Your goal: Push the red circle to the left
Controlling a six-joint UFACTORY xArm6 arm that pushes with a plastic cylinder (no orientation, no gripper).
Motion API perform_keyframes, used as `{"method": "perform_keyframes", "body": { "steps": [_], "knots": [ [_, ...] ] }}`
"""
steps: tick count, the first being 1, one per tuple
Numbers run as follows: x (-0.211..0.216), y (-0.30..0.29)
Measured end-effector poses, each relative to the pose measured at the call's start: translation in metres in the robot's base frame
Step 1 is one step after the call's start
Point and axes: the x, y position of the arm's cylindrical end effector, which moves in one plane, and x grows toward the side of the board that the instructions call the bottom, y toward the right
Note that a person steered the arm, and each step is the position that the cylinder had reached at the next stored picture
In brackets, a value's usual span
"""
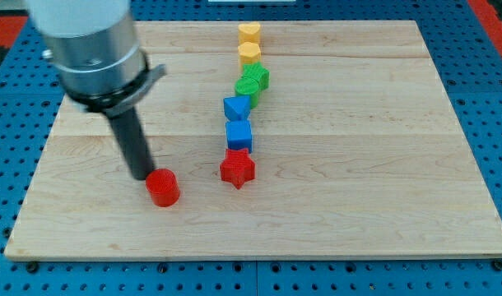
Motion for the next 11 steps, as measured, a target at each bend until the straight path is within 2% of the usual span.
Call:
{"method": "perform_keyframes", "body": {
  "steps": [1,2,3,4,5,6,9,11],
  "knots": [
    [0.018,0.024],
    [0.019,0.112],
    [0.037,0.087],
    [0.083,0.066],
    [0.104,0.117],
    [0.104,0.214],
    [0.103,0.218],
    [0.080,0.221]
  ]
}}
